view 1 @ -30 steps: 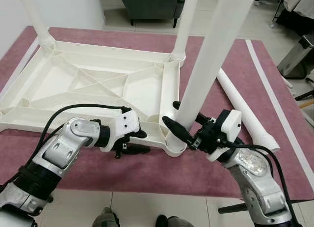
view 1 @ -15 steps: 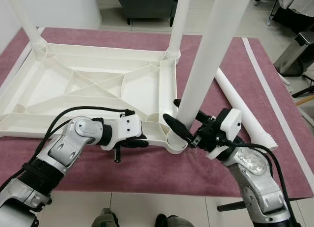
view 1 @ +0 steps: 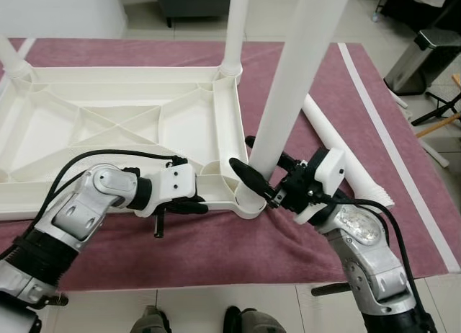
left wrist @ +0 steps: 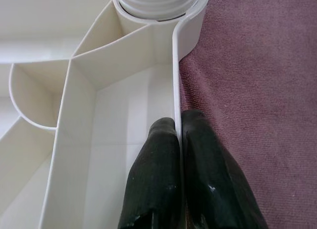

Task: Building children table

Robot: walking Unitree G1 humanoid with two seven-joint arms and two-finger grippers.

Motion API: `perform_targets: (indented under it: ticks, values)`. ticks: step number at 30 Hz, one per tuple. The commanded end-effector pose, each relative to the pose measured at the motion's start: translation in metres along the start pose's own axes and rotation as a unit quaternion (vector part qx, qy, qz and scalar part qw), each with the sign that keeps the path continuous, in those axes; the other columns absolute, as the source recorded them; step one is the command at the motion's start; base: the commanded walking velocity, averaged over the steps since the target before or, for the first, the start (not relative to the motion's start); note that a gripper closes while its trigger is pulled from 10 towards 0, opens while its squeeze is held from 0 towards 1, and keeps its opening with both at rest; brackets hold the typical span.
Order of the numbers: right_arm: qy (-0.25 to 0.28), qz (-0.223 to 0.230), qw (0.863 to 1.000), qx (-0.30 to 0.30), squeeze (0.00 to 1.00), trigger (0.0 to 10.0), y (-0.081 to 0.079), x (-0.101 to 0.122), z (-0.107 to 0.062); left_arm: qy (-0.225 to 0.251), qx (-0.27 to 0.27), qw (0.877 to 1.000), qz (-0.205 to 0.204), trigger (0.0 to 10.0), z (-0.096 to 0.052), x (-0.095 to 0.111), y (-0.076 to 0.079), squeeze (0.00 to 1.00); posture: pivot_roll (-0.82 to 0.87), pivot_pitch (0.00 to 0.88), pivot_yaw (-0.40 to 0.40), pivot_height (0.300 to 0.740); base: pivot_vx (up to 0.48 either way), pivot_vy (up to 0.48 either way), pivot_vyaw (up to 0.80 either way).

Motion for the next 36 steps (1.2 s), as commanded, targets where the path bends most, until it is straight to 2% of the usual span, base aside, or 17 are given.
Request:
perform_targets:
  ticks: [1, 6, 8, 13, 23, 28, 29, 30, 32, 33, 34, 36]
  values:
    - [-0.082, 0.026, 0.996, -0.007, 0.0, 10.0, -0.002, -0.035, -0.01, 0.023, 0.002, 0.998, 0.062, 0.0, -0.02, 0.022, -0.003, 0.0, 0.1, 0.164, 0.024, 0.74, 0.0, 0.0, 0.0]
    - [-0.073, 0.028, 0.997, -0.001, 0.0, 10.0, -0.004, -0.034, -0.003, 0.004, -0.007, 0.997, 0.073, 0.0, -0.032, 0.017, -0.004, 0.0, 0.11, 0.161, 0.022, 0.74, 0.0, 0.0, 0.0]
    - [-0.071, 0.028, 0.997, 0.002, 0.0, 10.0, -0.005, -0.034, 0.0, 0.003, -0.007, 0.997, 0.075, 0.0, -0.04, 0.02, -0.007, 0.0, 0.11, 0.157, 0.017, 0.74, 0.0, 0.0, 0.0]
    - [-0.063, 0.027, 0.998, -0.001, 0.0, 10.0, -0.003, -0.031, 0.007, 0.014, 0.002, 0.997, 0.077, 0.0, -0.049, 0.028, -0.013, 0.0, 0.11, 0.153, 0.014, 0.74, 0.0, 0.0, 0.0]
    - [-0.043, 0.025, 0.999, -0.008, 0.0, 10.0, -0.001, -0.026, 0.023, 0.023, 0.027, 0.996, 0.079, 0.0, -0.052, 0.034, -0.027, 0.0, 0.1, 0.148, 0.008, 0.74, 0.0, 0.0, 0.0]
    - [-0.047, 0.03, 0.998, -0.015, 0.0, 10.0, -0.004, -0.034, 0.03, 0.003, 0.045, 0.997, 0.068, 0.0, -0.041, 0.019, -0.032, 0.0, 0.1, 0.153, 0.007, 0.74, 0.0, 0.0, 0.0]
    - [-0.057, 0.034, 0.998, -0.02, 0.0, 10.0, -0.007, -0.042, 0.029, 0.003, 0.058, 0.997, 0.054, 0.0, -0.033, 0.013, -0.033, 0.0, 0.1, 0.155, 0.005, 0.74, 0.0, 0.0, 0.0]
    - [-0.057, 0.034, 0.998, -0.02, 0.0, 10.0, -0.007, -0.042, 0.029, 0.003, 0.058, 0.997, 0.054, 0.0, -0.033, 0.013, -0.033, 0.0, 0.1, 0.155, 0.005, 0.74, 0.0, 0.0, 0.0]
    - [-0.079, 0.043, 0.995, -0.031, 0.0, 10.0, -0.012, -0.057, 0.025, 0.024, 0.088, 0.996, 0.008, 0.0, -0.018, 0.006, -0.04, 0.0, 0.11, 0.159, 0.003, 0.74, 0.0, 0.0, 0.0]
    - [-0.079, 0.043, 0.995, -0.031, 0.0, 10.0, -0.012, -0.057, 0.025, 0.024, 0.088, 0.996, 0.008, 0.0, -0.018, 0.006, -0.04, 0.0, 0.11, 0.159, 0.003, 0.74, 0.0, 0.0, 0.0]
    - [-0.089, 0.045, 0.994, -0.039, 0.0, 10.0, -0.012, -0.062, 0.022, 0.03, 0.096, 0.995, -0.011, 0.0, -0.011, 0.003, -0.041, 0.0, 0.1, 0.164, 0.003, 0.74, 0.0, 0.0, 0.0]
    - [-0.089, 0.045, 0.994, -0.039, 0.0, 10.0, -0.012, -0.062, 0.022, 0.03, 0.096, 0.995, -0.011, 0.0, -0.011, 0.003, -0.041, 0.0, 0.1, 0.164, 0.003, 0.74, 0.0, 0.0, 0.0]
Point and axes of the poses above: a point about 5 cm out from each wrist's last joint towards the gripper, its own z axis pointing out of the wrist towards the gripper, its own x axis along the axis of the wrist's last joint, y = z × x, the point moved 4 cm from there along z, pointing out of the wrist towards the gripper, and after that the axes turned 15 degrees about -z, right-handed, at the moved point
